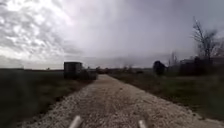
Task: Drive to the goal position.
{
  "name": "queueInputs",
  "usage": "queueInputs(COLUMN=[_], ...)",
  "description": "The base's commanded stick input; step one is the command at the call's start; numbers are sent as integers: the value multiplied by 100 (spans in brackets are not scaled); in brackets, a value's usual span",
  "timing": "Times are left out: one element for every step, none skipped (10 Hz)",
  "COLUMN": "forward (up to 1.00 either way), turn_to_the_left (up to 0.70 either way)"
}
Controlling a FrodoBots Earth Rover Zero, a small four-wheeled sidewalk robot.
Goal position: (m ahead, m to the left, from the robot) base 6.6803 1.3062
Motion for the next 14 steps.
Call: queueInputs(forward=[50, 50, 50, 50, 50, 50, 50, 50, 50, 50, 50, 50, 50, 50], turn_to_the_left=[0, 0, 0, 0, 0, 0, 0, 0, 0, 0, 0, 0, 0, 0])
